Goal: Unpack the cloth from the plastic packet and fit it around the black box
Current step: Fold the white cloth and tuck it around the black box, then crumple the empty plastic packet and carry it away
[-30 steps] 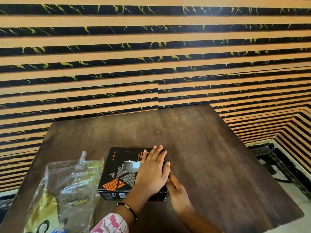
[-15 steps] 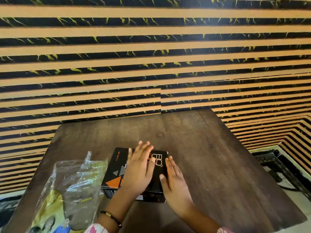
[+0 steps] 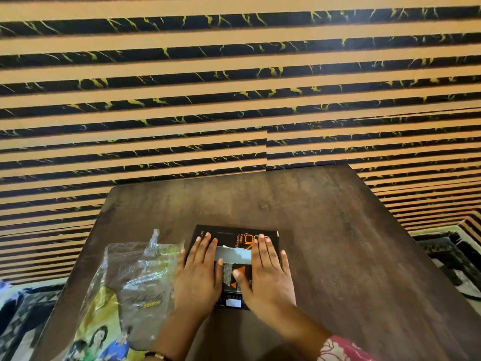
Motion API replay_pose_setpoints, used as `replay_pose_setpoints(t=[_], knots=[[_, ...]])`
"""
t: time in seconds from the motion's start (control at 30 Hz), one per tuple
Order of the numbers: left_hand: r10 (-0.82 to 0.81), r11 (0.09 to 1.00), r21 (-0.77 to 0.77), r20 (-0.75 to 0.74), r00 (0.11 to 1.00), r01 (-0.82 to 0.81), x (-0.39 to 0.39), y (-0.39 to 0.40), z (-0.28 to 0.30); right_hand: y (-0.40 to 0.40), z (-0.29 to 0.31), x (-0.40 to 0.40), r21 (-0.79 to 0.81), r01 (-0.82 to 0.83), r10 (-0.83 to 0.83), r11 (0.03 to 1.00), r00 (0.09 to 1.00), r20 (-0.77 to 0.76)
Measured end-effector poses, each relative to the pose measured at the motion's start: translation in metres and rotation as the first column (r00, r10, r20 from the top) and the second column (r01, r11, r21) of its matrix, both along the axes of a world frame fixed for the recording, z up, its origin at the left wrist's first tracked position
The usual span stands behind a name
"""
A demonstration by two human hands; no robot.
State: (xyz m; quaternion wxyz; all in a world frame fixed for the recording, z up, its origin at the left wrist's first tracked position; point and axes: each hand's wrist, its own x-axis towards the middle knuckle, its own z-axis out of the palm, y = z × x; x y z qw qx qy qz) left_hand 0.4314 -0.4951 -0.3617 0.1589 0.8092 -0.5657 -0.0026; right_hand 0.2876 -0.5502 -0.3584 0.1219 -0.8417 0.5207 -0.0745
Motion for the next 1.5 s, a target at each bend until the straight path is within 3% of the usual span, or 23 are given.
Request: replay_pose_setpoints(t=[0.2, 0.4, 0.63, 0.93, 1.3, 1.5], knots=[[0.003, 1.000, 0.008, -0.001, 1.000, -0.003, -0.004, -0.032, -0.001, -0.047, -0.007, -0.015, -0.073, -0.046, 0.043, 0.996, 0.998, -0.038], [0.043, 0.999, 0.006, -0.021, 0.999, -0.043, -0.004, -0.086, -0.004, -0.111, 0.001, -0.014, -0.023, -0.170, 0.171, 0.985, 0.985, 0.036], [0.083, 0.996, 0.029, 0.031, 0.996, -0.084, 0.024, -0.177, -0.006, -0.211, 0.002, 0.022, 0.000, -0.186, 0.186, 0.983, 0.981, 0.060], [0.115, 0.992, -0.047, 0.040, 0.992, -0.113, 0.065, -0.261, -0.011, -0.300, -0.002, 0.066, -0.001, -0.227, 0.226, 0.974, 0.970, 0.091], [0.127, 0.990, -0.069, 0.012, 0.992, -0.126, 0.077, -0.288, -0.012, -0.328, -0.003, 0.080, -0.016, -0.232, 0.233, 0.972, 0.969, 0.085], [0.030, 1.000, -0.006, -0.081, 0.996, -0.031, 0.078, -0.279, 0.003, -0.318, 0.009, 0.076, -0.084, -0.235, 0.235, 0.968, 0.972, -0.021]])
